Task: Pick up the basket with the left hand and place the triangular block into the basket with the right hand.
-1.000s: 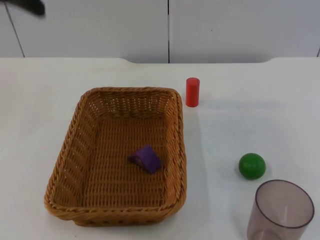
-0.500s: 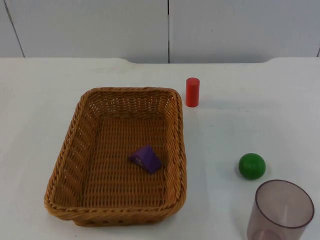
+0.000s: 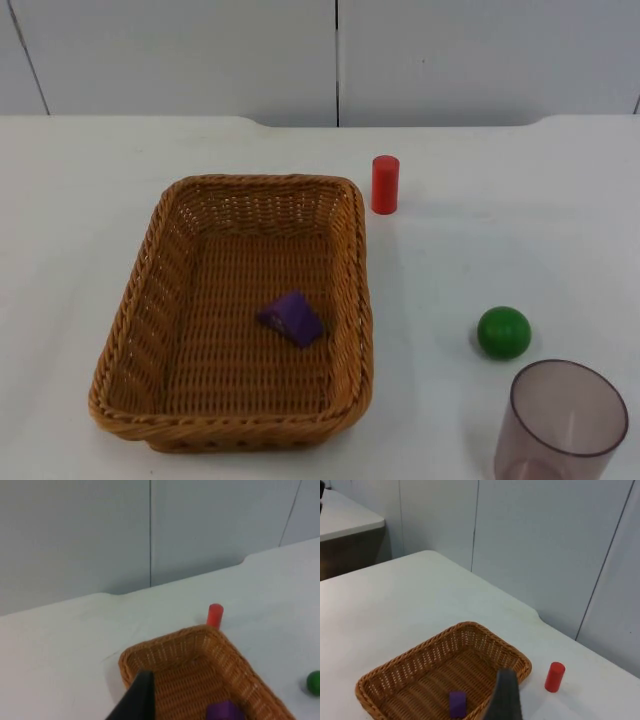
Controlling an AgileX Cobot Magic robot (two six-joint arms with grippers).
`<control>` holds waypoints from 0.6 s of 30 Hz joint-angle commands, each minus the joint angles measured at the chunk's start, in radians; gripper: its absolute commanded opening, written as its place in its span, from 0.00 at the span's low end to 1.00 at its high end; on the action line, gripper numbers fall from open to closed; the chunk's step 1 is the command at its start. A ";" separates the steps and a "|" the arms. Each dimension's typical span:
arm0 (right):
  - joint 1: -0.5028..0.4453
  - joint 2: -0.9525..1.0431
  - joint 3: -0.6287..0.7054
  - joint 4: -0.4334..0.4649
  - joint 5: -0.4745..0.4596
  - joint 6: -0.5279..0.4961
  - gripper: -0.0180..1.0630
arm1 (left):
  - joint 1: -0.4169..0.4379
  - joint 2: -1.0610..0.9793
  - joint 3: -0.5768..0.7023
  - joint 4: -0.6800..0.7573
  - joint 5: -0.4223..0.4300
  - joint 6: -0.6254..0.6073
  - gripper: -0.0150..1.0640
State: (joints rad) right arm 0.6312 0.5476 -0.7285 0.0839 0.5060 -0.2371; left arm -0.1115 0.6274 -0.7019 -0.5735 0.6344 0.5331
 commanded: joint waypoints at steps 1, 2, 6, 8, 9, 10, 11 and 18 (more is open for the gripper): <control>-0.004 -0.069 0.045 0.000 -0.013 0.001 0.61 | -0.008 -0.090 0.072 0.036 -0.016 -0.019 0.99; -0.004 -0.069 0.045 0.000 -0.013 0.001 0.61 | -0.008 -0.090 0.072 0.036 -0.016 -0.019 0.99; -0.004 -0.173 0.100 0.000 0.024 0.012 0.61 | -0.008 -0.209 0.120 0.040 0.025 -0.019 0.99; -0.004 -0.212 0.116 0.000 0.070 0.022 0.61 | -0.008 -0.263 0.120 0.053 0.059 -0.030 0.99; -0.004 -0.212 0.116 0.000 0.070 0.022 0.61 | -0.008 -0.263 0.120 0.053 0.059 -0.030 0.99; -0.004 -0.231 0.118 0.000 0.094 0.031 0.61 | -0.008 -0.291 0.120 0.071 0.068 -0.047 0.99; -0.004 -0.249 0.122 0.000 0.123 0.040 0.61 | -0.008 -0.318 0.120 0.104 0.082 -0.061 0.99; -0.004 -0.332 0.122 -0.006 0.268 0.091 0.61 | -0.008 -0.449 0.120 0.413 0.169 -0.342 0.99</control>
State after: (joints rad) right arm 0.6312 0.2377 -0.6094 0.0832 0.7362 -0.1628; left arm -0.1115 0.2196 -0.5864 -0.2764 0.7606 0.2974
